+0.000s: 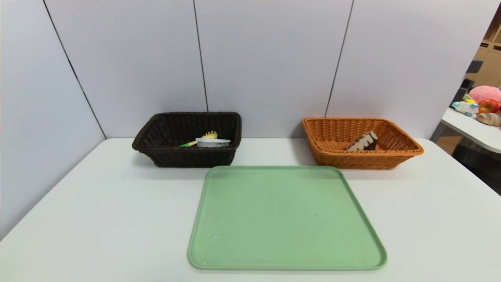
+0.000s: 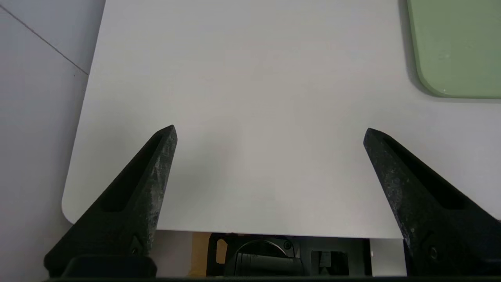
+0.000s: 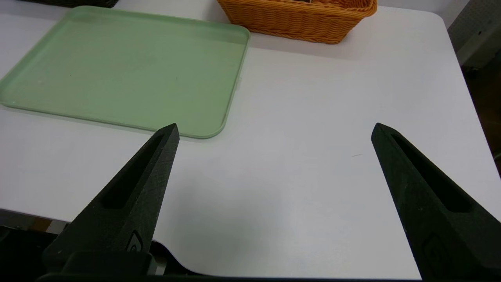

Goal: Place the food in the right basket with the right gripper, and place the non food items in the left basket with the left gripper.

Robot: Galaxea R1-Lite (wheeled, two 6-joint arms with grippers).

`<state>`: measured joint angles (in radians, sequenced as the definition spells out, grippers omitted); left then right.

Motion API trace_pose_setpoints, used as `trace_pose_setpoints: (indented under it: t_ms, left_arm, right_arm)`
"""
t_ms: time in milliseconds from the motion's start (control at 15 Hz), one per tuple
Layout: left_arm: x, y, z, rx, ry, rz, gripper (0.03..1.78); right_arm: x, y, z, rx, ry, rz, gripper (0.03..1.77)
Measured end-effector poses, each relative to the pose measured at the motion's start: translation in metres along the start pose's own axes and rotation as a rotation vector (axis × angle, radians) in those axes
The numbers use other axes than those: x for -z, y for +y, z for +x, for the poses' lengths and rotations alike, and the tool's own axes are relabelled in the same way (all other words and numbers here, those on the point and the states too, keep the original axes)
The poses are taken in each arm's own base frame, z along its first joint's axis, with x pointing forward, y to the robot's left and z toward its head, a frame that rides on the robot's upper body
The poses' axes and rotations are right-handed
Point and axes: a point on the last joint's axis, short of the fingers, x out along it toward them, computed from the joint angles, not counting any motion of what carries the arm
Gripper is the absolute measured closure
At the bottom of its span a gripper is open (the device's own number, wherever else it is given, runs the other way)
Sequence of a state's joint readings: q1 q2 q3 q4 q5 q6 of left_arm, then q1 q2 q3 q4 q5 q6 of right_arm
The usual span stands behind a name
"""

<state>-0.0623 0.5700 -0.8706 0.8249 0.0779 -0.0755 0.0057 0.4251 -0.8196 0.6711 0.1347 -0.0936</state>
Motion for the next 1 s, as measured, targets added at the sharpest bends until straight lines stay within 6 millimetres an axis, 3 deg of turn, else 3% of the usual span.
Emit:
trace_pose_setpoints:
  t_ms: [667,1000]
  left_arm:
    - [0.063,0.001,0.010,-0.041,-0.031,-0.025,0.12]
    - [0.084,0.002,0.035,-0.040,-0.151,0.004,0.12]
  right_arm:
    - [0.020,0.002,0.004,-0.053,0.000,-0.022,0.10]
    - [0.034,0.002,0.018,-0.049,-0.111,-0.040,0.10]
